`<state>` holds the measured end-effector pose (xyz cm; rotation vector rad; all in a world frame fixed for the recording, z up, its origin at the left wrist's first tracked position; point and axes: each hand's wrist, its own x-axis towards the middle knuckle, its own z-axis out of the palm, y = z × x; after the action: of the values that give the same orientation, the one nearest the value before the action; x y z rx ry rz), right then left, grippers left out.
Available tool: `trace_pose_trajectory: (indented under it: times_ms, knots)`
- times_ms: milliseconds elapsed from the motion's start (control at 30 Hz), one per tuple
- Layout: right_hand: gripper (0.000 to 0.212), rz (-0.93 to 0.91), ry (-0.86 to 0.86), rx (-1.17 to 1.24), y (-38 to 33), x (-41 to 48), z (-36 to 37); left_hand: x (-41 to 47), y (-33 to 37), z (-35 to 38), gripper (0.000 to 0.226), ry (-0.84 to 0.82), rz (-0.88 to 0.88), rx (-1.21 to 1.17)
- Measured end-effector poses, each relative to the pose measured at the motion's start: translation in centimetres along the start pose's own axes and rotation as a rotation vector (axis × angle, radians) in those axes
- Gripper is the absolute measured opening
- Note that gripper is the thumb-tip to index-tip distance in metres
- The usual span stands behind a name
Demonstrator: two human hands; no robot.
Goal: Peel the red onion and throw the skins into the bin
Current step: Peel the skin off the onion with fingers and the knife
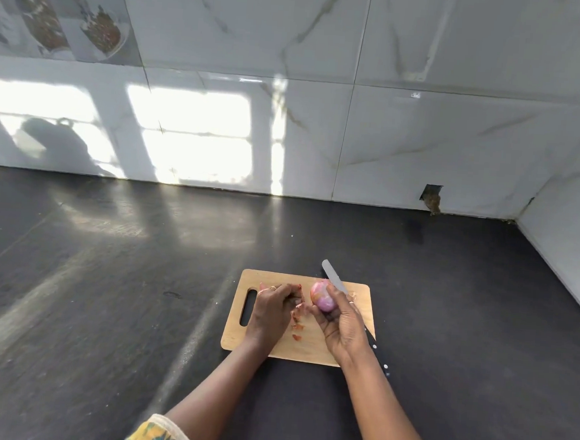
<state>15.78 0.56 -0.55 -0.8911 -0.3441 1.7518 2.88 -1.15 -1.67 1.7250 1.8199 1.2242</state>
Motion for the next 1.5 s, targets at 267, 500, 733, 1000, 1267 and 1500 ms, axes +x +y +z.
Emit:
trace_pose_trajectory:
  times_ms: [267,500,733,1000,1267,1500]
  knots:
    - [0.027,-0.029,-0.002,-0.006,0.3,0.1,0.1,-0.1,1.0,0.0,0.027,0.002,0.023,-0.006]
    - [0.015,-0.085,0.031,-0.056,0.6,0.1,0.1,-0.5,2.0,0.2,0.019,0.003,-0.123,-0.283]
    - [0.013,-0.145,0.034,-0.135,0.8,0.1,0.2,-0.1,1.4,0.4,0.017,-0.040,-0.333,-0.551]
    - [0.016,-0.176,0.037,-0.161,1.1,0.2,0.3,-0.4,1.6,0.2,0.016,-0.042,-0.302,-0.598]
    - [0.018,-0.176,0.038,-0.162,1.4,0.3,0.3,-0.4,1.5,0.5,0.017,-0.005,-0.278,-0.490]
    - [0.016,-0.165,0.049,-0.150,1.4,0.5,0.1,-0.4,1.7,0.4,0.018,0.003,-0.275,-0.537]
